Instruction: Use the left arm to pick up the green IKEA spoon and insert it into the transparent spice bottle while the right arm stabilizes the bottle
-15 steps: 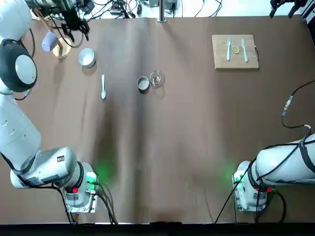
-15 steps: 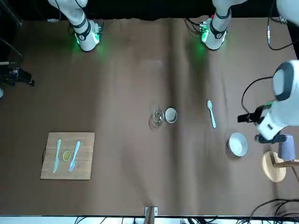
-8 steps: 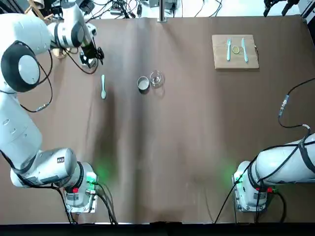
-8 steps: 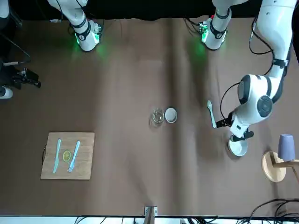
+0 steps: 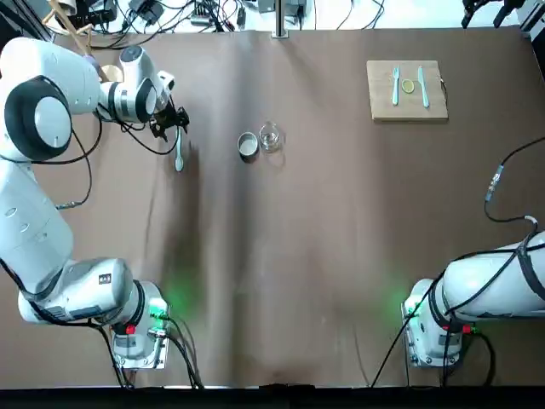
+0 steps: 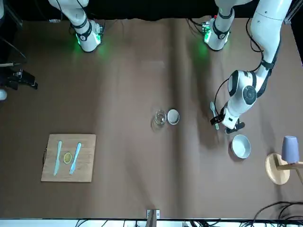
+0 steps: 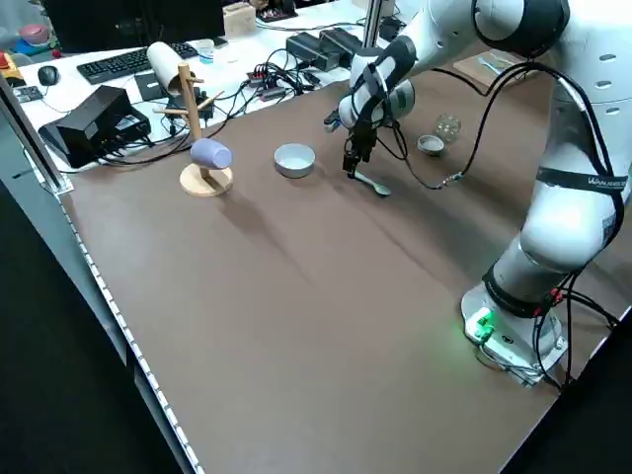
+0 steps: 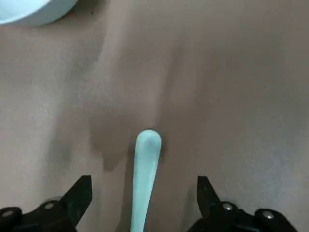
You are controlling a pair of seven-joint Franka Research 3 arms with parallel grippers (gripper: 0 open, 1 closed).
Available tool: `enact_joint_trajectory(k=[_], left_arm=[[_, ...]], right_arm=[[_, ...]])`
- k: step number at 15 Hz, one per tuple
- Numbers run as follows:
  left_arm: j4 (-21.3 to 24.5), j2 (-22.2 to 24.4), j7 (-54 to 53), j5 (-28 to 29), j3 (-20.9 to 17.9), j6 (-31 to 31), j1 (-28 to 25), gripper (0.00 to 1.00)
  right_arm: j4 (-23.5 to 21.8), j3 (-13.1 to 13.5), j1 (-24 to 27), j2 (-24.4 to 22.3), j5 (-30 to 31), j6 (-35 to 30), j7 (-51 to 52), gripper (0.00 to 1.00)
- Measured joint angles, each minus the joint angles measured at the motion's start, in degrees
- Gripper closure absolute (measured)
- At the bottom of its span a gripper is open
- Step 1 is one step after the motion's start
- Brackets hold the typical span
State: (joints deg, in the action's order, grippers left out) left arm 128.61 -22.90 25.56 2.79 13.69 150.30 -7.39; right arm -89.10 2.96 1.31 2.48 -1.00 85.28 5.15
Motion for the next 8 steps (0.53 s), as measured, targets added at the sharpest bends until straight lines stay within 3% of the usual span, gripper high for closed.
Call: enact_joint_trajectory(k=[4, 6, 8], left_arm=[[0.5, -0.9, 0.0, 1.2, 0.0, 0.4, 0.0, 0.07], [0.5, -1.7, 0.0, 1.9, -0.1, 0.7, -0.1, 0.2], [0.5, -2.1, 0.0, 2.2, -0.2, 0.9, -0.2, 0.23]], right_arm=[[0.0, 0.0, 0.0, 0.0, 0.0, 0.0, 0.0, 0.0], [0.0, 0.0, 0.0, 0.0, 0.0, 0.0, 0.0, 0.0], [0.0, 0.0, 0.0, 0.0, 0.0, 0.0, 0.0, 0.0]])
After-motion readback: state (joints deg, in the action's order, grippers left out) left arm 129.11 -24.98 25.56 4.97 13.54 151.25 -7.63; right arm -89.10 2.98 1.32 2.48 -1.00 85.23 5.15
